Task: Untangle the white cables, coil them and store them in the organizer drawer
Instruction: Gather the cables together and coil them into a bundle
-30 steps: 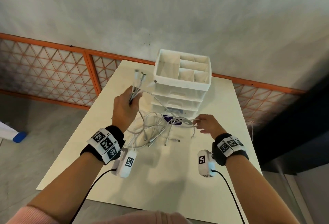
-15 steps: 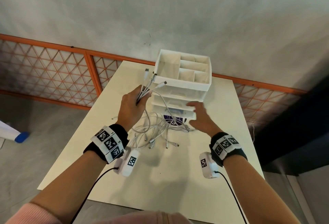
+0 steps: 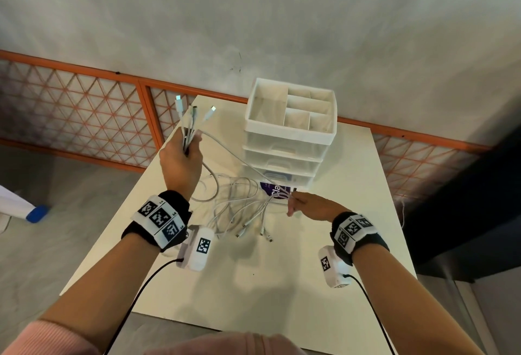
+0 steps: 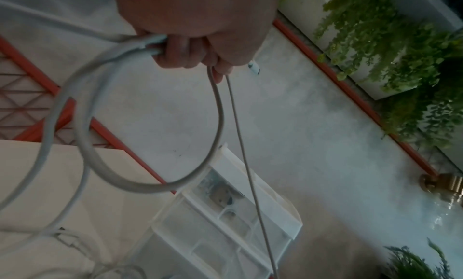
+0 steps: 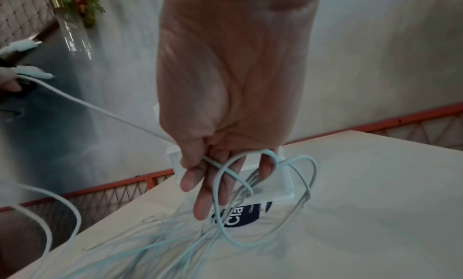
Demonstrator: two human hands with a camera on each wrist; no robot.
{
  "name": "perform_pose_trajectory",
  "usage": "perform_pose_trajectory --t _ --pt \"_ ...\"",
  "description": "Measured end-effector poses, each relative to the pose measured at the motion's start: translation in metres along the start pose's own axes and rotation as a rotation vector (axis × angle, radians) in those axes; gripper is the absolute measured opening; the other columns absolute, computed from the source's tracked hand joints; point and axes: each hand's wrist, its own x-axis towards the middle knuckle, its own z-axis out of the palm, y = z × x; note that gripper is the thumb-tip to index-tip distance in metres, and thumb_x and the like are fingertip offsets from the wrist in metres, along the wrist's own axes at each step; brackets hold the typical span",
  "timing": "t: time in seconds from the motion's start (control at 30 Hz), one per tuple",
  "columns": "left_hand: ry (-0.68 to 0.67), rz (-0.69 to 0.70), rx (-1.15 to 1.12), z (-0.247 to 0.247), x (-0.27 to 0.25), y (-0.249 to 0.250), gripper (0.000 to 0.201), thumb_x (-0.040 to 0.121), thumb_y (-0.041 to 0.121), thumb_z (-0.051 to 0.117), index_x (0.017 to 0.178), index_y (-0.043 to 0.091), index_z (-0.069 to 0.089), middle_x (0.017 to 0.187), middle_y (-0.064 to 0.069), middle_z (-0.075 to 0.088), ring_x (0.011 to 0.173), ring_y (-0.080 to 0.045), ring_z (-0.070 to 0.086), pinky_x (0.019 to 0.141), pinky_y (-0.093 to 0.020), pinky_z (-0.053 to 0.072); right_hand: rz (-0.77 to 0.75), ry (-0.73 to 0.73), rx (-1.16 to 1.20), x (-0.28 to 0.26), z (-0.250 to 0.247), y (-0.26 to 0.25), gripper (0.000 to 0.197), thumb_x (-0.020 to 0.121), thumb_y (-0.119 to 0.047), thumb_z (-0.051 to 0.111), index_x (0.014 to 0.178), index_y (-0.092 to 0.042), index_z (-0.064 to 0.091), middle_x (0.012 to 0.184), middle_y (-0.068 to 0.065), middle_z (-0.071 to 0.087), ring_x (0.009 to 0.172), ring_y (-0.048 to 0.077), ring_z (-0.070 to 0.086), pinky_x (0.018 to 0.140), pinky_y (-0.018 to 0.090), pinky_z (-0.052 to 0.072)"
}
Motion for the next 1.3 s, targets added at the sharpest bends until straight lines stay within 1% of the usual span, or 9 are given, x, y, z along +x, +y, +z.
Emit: perform_pose_trajectory --t 0.07,0.17,0.27,0.5,0.63,0.83,1.0,1.13,1.3 --pt "0.018 -0.045 0.026 -0.001 0.001 -0.004 0.025 0.095 0.021 0.053 0.089 -0.001 0.063 0.067 -0.010 0.056 0.061 -0.024 0.047 0.056 -0.028 0.032 0.005 0.043 -0.020 -0.001 -0.001 0.006 0.031 0.102 -0.022 0.030 0.082 -0.024 0.055 0.102 -0.003 0.064 0.111 0.021 0.057 0.102 0.035 0.039" --pt "0.038 -0.145 0.093 -0.004 0.002 -0.012 0.024 0.092 0.020 0.058 0.079 0.001 0.063 0.057 -0.004 0.049 0.058 -0.025 0.045 0.057 -0.027 0.030 -0.016 0.104 -0.014 -0.005 -0.008 0.005 0.025 0.098 -0.012 0.041 0.093 -0.013 0.065 0.101 0.000 0.063 0.092 0.017 0.055 0.073 0.019 0.042" --pt "-0.013 -0.258 0.156 -0.008 0.004 -0.017 0.017 0.084 0.021 0.069 0.090 0.005 0.068 0.056 -0.001 0.045 0.057 -0.023 0.045 0.057 -0.025 0.033 0.001 0.195 0.135 -0.009 -0.021 0.001 0.018 0.093 -0.006 0.049 0.089 -0.011 0.066 0.092 0.000 0.062 0.081 0.017 0.055 0.058 0.020 0.044" --pt "-0.064 -0.185 0.040 -0.006 0.006 -0.011 0.018 0.085 0.026 0.069 0.091 0.009 0.069 0.048 0.004 0.036 0.038 -0.006 0.036 0.042 -0.014 0.027 -0.058 0.478 0.065 -0.030 -0.071 -0.027 0.018 0.094 -0.017 0.055 0.100 -0.014 0.071 0.088 0.004 0.070 0.070 0.009 0.067 0.058 0.009 0.048" --pt "-0.327 -0.075 -0.124 0.009 -0.006 0.011 0.009 0.085 0.027 0.070 0.086 0.018 0.070 0.046 0.009 0.032 0.040 -0.008 0.028 0.042 -0.016 0.023 -0.154 0.287 -0.065 -0.033 -0.071 -0.054 0.023 0.090 -0.013 0.060 0.109 -0.019 0.072 0.088 0.003 0.070 0.080 0.014 0.066 0.078 0.028 0.053" --pt "-0.751 -0.110 -0.215 0.035 -0.030 0.019 0.028 0.076 0.044 0.074 0.085 0.017 0.074 0.061 -0.004 0.064 0.057 -0.006 0.051 0.061 -0.022 0.041 -0.342 0.219 0.002 -0.033 -0.061 -0.091 0.020 0.089 -0.024 0.063 0.107 -0.016 0.071 0.077 -0.001 0.069 0.066 0.004 0.063 0.064 0.010 0.044" --pt "-0.605 -0.045 -0.213 0.030 -0.023 0.024 0.024 0.086 0.032 0.067 0.067 0.019 0.066 0.056 0.006 0.057 0.054 -0.006 0.044 0.057 -0.023 0.036 -0.318 0.248 0.001 -0.027 -0.056 -0.081 0.010 0.087 -0.019 0.065 0.094 -0.015 0.071 0.070 -0.007 0.061 0.064 0.005 0.056 0.066 0.016 0.043" --pt "-0.459 0.033 -0.269 0.018 -0.008 0.030 0.030 0.086 0.038 0.064 0.071 0.011 0.066 0.068 -0.029 0.057 0.063 -0.019 0.045 0.059 -0.023 0.034 -0.179 0.169 -0.004 -0.006 -0.029 -0.042 0.011 0.091 -0.014 0.058 0.096 -0.011 0.068 0.082 -0.007 0.064 0.075 0.009 0.061 0.074 0.020 0.048" --pt "-0.224 0.004 -0.304 0.000 0.012 0.027 0.022 0.089 0.034 0.062 0.072 0.021 0.065 0.076 -0.029 0.062 0.074 -0.017 0.053 0.070 -0.022 0.041 0.000 0.064 -0.040 0.003 -0.009 0.004 0.026 0.094 -0.009 0.047 0.077 -0.020 0.063 0.086 0.001 0.064 0.078 0.012 0.058 0.068 0.011 0.043"
